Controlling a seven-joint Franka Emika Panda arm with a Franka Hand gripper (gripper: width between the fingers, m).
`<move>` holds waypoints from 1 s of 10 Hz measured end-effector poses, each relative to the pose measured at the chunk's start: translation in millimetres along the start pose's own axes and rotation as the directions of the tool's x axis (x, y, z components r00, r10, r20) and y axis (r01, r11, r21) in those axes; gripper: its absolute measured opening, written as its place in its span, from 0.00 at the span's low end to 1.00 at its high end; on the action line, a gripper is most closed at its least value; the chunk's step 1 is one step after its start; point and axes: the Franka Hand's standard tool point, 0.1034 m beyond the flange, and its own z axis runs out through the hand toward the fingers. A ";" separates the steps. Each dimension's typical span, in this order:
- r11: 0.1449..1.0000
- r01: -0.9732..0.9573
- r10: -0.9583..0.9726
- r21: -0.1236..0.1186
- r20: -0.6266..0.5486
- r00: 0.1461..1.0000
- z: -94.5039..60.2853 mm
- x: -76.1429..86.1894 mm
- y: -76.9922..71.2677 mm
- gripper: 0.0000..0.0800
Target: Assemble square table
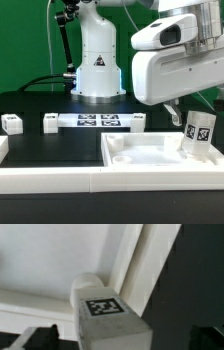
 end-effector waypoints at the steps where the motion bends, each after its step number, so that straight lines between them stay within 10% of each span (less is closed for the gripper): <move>1: 0.993 -0.113 0.114 -0.025 0.034 0.993 1.6 -4.9 -1.1 0.81; 3: 0.985 -0.151 0.155 -0.090 0.042 0.987 8.8 0.2 -4.5 0.81; 10: 0.993 -0.067 0.071 -0.096 0.042 0.997 7.1 4.7 7.9 0.81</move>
Offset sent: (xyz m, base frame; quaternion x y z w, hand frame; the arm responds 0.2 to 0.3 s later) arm 0.0234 -0.0223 0.0061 -0.0723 -0.0006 -0.0835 0.9939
